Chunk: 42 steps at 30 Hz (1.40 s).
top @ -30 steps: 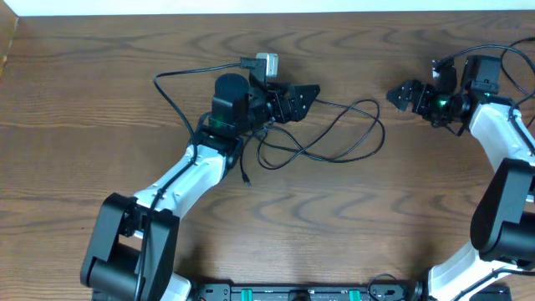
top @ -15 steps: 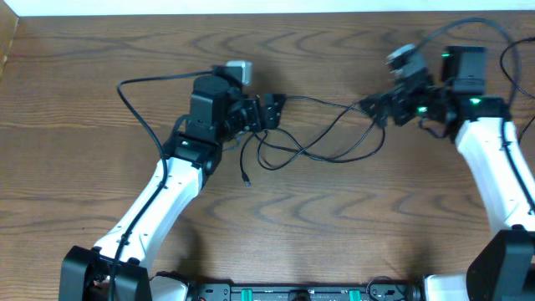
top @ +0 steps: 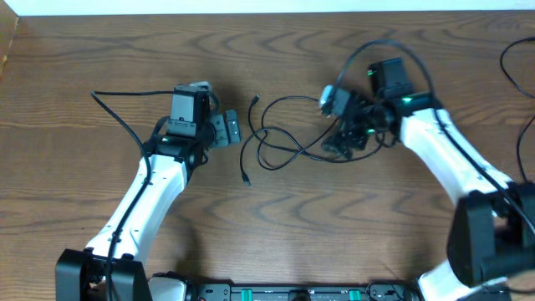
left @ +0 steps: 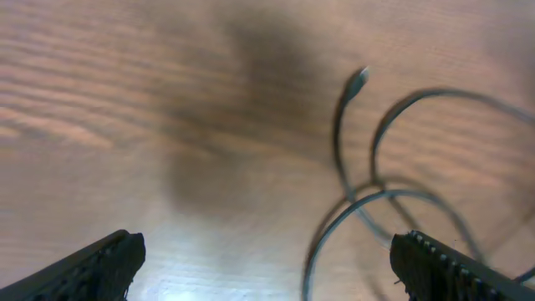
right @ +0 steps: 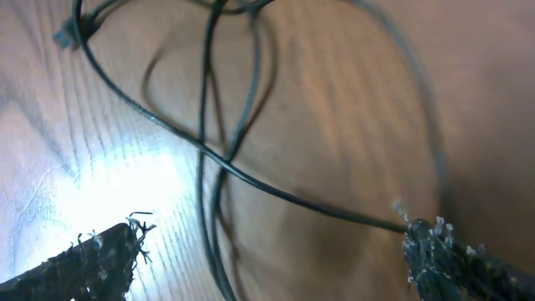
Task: Untangle cables
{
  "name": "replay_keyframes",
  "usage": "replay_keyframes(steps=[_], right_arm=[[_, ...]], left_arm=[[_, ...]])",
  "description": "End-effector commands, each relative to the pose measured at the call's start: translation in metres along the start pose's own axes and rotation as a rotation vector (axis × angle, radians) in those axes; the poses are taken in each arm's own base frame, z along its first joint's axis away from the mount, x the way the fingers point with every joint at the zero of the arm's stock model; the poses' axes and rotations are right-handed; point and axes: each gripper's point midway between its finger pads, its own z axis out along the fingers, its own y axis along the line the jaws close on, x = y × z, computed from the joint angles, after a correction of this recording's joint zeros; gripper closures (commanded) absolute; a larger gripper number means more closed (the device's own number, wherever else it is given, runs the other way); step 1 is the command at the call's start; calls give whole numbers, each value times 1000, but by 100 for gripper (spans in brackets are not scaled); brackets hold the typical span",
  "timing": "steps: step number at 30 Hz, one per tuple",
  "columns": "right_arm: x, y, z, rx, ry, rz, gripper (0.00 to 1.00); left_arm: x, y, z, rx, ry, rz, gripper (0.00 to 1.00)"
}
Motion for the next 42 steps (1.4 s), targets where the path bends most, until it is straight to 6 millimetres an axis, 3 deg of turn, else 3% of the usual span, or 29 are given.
replay_keyframes(steps=[1, 5, 10, 14, 16, 19, 22, 26, 32, 38, 40, 42], right_arm=[[5, 18, 27, -75, 39, -52, 1], [10, 34, 53, -132, 74, -71, 2], [15, 45, 77, -168, 103, -92, 14], [21, 53, 89, -197, 125, -95, 14], [25, 56, 95, -210, 137, -93, 22], [33, 59, 105, -227, 155, -85, 42], [40, 59, 113, -238, 168, -73, 44], [45, 58, 120, -243, 176, -59, 66], [48, 14, 130, -34, 205, 37, 76], [54, -51, 117, 215, 206, 81, 64], [62, -78, 105, 274, 179, 120, 57], [72, -97, 94, 313, 165, 157, 57]], left_arm=[[4, 16, -2, -63, 23, 107, 1], [10, 34, -4, -152, 48, 103, 1], [17, 36, -5, -160, 79, 105, 1], [21, 37, -5, -163, 94, 105, 1], [21, 37, -5, -163, 94, 105, 1], [21, 37, -5, -163, 94, 105, 1], [21, 37, -5, -164, 94, 106, 1], [21, 37, -5, -164, 94, 105, 1], [21, 37, -5, -164, 94, 105, 1], [21, 37, -5, -164, 94, 105, 1], [21, 37, -5, -164, 94, 105, 1], [21, 37, -5, -164, 94, 105, 1]])
